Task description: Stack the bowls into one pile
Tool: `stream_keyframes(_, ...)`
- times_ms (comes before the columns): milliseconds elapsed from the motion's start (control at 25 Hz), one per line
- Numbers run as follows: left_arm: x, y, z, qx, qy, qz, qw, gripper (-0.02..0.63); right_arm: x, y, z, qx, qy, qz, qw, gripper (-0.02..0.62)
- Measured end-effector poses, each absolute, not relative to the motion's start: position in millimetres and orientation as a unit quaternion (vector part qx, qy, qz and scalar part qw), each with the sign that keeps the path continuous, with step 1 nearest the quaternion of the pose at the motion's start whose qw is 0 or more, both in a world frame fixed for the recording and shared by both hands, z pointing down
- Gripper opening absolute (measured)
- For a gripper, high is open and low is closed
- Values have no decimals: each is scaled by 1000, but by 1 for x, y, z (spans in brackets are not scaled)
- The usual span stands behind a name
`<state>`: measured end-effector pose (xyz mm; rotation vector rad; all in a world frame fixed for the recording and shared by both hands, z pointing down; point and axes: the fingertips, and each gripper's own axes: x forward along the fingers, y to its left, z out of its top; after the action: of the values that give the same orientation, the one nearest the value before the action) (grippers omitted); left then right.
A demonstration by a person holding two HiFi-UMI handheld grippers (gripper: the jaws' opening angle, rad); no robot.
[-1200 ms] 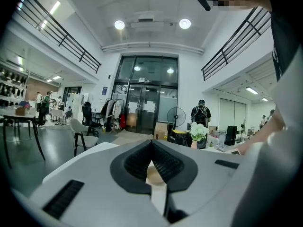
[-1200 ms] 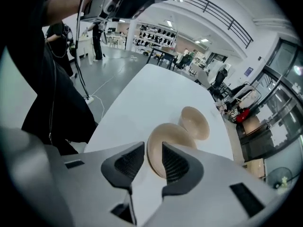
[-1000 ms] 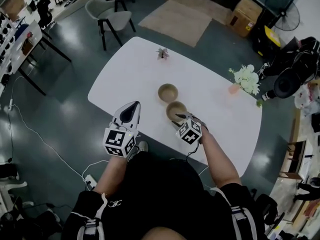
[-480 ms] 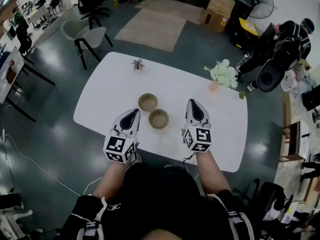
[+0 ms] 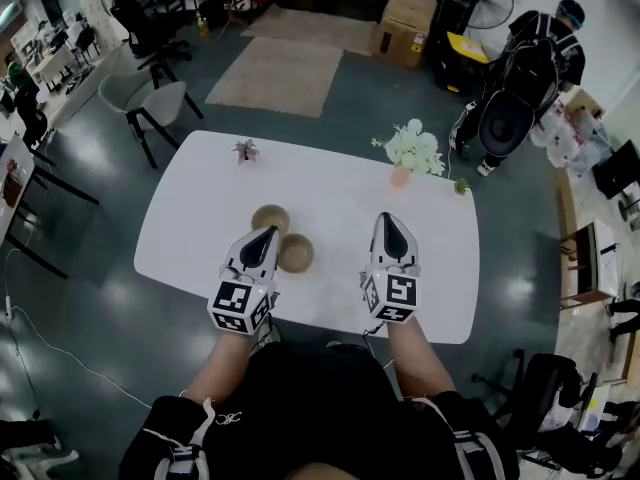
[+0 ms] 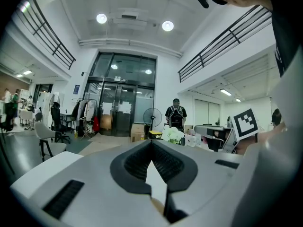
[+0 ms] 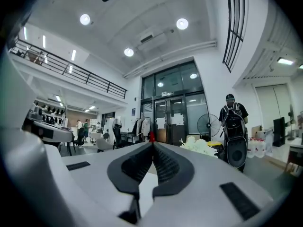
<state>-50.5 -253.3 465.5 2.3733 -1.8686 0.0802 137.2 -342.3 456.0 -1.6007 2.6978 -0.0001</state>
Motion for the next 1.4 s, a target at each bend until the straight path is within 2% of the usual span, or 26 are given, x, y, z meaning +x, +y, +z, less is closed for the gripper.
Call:
stream_keyframes(320,-4,-277,475,783,-615,61,63,12,183,-364,467,-508,861,-18,11,15)
stream_keyframes(520,-19,-296,473,796,-600,53,62,12,158,-373,474,-507,862,-30,7,15)
stream_keyframes(720,-96,-312,475,822,-563,24,81,12,78,-366,480,-525,851,-14,-1,15)
stream_keyframes(920,-218,-297,461,868,-493,42,37,12,-45,-341,484,-583,812,-22,10,15)
stream_keyframes(1080,-307,-287,449,881,-470,42,41,12,-128,-318,476,-614,789,-32,5,15)
stream_keyframes(1240,-362,-277,451,881,-468,39,57,12,-175,-298,464,-621,784,-20,-6,15)
stream_keyframes(1400,-383,-275,452,883,-464,29,65,12,-192,-297,459,-630,776,-24,1,15)
